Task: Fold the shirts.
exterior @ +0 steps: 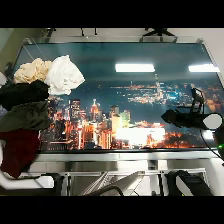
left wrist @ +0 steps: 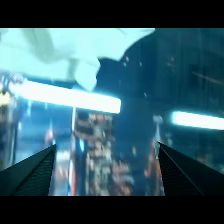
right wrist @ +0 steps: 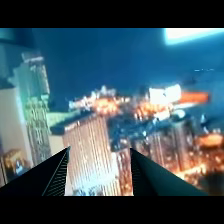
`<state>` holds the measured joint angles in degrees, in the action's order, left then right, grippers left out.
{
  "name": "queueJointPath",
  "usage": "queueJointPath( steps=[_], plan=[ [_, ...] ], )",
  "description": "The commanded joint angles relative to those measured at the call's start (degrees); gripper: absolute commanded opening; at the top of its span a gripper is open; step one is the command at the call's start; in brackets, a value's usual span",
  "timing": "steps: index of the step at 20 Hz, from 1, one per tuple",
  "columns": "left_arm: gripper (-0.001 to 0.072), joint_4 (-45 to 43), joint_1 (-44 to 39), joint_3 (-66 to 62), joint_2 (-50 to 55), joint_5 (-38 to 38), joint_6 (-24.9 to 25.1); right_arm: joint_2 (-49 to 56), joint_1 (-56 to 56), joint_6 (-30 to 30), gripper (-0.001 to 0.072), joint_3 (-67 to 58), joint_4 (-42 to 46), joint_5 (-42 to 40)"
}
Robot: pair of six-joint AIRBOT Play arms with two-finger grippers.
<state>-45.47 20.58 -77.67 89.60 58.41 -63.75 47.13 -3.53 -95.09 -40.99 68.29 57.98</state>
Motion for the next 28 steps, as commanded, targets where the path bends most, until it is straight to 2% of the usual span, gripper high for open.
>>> queueJointPath(
  steps=[1,3,5,7,8,9,11,12,17,19,21,24,26,28],
  plan=[
    [0.07,0.0,-5.3,-16.6,20.6,-1.4,0.2,1.8,0.1,0.0,0.0433,0.0,0.0,-2.1],
    [0.07,-2.7,-7.2,-22.9,27.7,-2.1,-1.0,2.4,0.0,0.0,0.0433,0.0,0.0,-2.8],
    [0.0699,-10.5,-8.7,-27.6,31.9,-3.3,-4.6,2.7,0.1,0.0,0.0432,0.0,0.0,-3.1],
    [0.0699,-14.7,-9.9,-32.2,34.3,-2.4,-6.4,2.9,0.1,0.6,0.0433,0.0,0.0,-3.3],
    [0.0666,-15.0,-10.6,-34.5,35.0,-1.5,-6.4,2.9,0.1,0.9,0.0433,0.0,0.0,-3.3],
    [0.0472,-15.1,-11.0,-36.5,35.2,-1.2,-6.3,2.9,0.1,0.9,0.0432,0.0,0.0,-3.3],
    [0.0209,-16.7,-11.7,-40.3,35.2,-1.2,-5.7,2.9,0.1,0.9,0.0432,0.0,0.0,-3.3],
    [0.0013,-18.5,-12.2,-41.3,35.0,-0.6,-5.7,2.9,0.1,0.9,0.0432,0.0,0.0,-3.0],
    [0.0017,-20.3,-14.1,-35.3,30.0,3.7,-5.7,2.9,0.1,1.0,0.0431,0.0,0.0,-1.6],
    [0.0017,-17.2,-16.9,-35.3,27.4,10.3,-2.1,2.9,0.1,2.2,0.0431,0.0,0.0,-1.6],
    [0.0017,-10.6,-21.4,-35.3,23.5,18.6,0.8,2.9,0.1,2.7,0.0431,0.0,0.0,-1.6],
    [0.0017,0.2,-30.8,-35.3,17.9,28.8,0.9,2.9,0.1,4.1,0.0431,0.0,0.0,0.0],
    [0.0017,1.3,-38.2,-35.1,15.6,31.1,0.6,2.9,0.1,5.2,0.0431,0.0,0.0,1.5],
    [0.0017,1.7,-45.3,-31.9,13.7,29.4,0.6,2.9,0.1,5.2,0.0431,0.0,0.0,2.8]
  ],
)
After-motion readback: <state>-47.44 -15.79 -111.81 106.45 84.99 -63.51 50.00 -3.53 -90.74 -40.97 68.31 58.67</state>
